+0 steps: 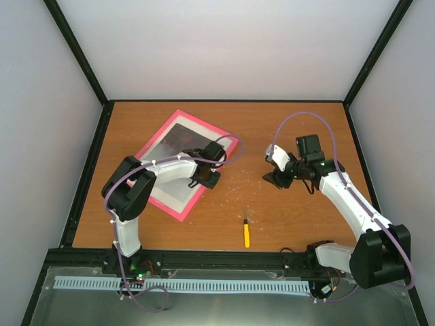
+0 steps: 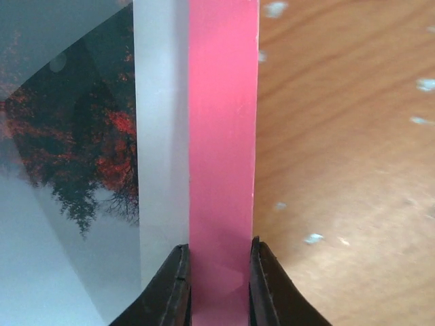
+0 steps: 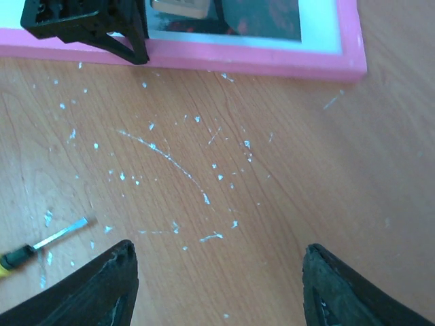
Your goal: Take the photo out of the frame
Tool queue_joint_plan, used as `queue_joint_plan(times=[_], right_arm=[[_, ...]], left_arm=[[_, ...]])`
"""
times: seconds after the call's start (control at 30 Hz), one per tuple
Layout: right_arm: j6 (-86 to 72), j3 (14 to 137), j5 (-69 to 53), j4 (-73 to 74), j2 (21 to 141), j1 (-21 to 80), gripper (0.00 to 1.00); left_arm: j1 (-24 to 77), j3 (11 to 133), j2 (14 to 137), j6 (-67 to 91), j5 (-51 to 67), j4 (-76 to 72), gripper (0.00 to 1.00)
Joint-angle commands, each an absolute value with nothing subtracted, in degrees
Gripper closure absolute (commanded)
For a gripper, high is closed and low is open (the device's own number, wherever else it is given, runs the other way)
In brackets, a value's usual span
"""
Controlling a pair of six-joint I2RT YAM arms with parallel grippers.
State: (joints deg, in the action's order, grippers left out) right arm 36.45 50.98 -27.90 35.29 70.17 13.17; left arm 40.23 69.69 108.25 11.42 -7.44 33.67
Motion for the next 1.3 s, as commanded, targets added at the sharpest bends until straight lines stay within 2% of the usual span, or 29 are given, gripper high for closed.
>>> queue_joint_plan(times=[0.0,0.13,0.27,0.37,0.83,1.27], right_arm=[[52.95,49.55,-28.97,35.55,67.91,13.54,0.35],[60.74,50.25,-28.00,34.33,67.22,14.24,0.34],[67.98,49.03,-22.74,28.10,65.50,17.02,0.28],[74.25,50.56,-17.60,26.91,67.27,19.92,0.27],[86.95,51.97,-6.11,12.68,75.35,29.85,0.29],[97.77,53.91,-3.44,6.47,81.56,33.07,0.35]], left_arm=[[41.78,72.15,104.90,7.73,-4.39,32.86,0.99],[41.76,75.54,102.18,6.68,-1.84,35.18,0.99],[41.83,79.02,99.93,5.30,1.57,38.09,0.99],[41.79,82.07,98.98,4.65,3.60,41.13,1.00],[41.82,89.03,94.47,3.38,11.99,46.35,0.99],[41.77,89.48,90.90,1.07,16.34,47.99,0.99]])
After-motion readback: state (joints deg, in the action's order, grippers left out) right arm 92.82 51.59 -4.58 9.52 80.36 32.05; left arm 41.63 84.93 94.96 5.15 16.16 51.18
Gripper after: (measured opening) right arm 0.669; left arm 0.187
